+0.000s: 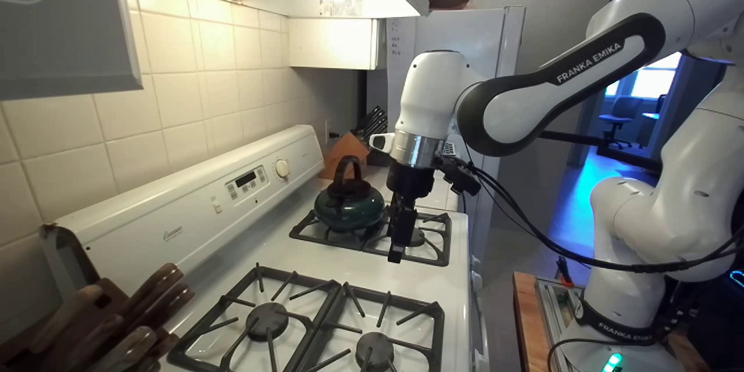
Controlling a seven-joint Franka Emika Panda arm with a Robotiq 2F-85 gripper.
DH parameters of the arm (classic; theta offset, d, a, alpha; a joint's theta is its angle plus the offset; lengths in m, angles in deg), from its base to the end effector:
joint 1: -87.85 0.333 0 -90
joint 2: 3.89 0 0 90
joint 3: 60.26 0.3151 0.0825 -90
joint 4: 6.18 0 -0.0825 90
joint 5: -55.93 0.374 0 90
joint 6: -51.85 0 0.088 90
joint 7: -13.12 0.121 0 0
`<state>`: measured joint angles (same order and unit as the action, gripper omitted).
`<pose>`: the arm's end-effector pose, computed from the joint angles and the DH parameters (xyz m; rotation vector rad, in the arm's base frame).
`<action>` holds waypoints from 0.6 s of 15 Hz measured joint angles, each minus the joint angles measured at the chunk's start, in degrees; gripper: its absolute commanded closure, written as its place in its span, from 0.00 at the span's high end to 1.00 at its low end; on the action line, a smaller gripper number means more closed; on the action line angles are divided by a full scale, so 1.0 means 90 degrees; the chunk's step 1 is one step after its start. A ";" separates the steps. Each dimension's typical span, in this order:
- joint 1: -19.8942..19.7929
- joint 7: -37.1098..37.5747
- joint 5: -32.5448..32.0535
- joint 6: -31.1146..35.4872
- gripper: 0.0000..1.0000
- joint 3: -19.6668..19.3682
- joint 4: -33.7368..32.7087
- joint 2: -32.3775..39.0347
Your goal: Press the switch on the stove
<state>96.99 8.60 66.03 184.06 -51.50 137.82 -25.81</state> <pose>0.4057 0.1371 0.4220 -2.9995 -0.4200 -0.2502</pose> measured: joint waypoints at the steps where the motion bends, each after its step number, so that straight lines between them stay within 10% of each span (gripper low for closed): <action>1: 0.0001 0.0000 0.0000 0.0000 1.00 0.0000 0.0000 0.0000; 9: 0.0003 -0.0840 -0.0303 0.0742 1.00 -0.0238 -0.0015 0.0202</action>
<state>97.02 1.04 63.30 190.73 -53.65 137.68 -23.99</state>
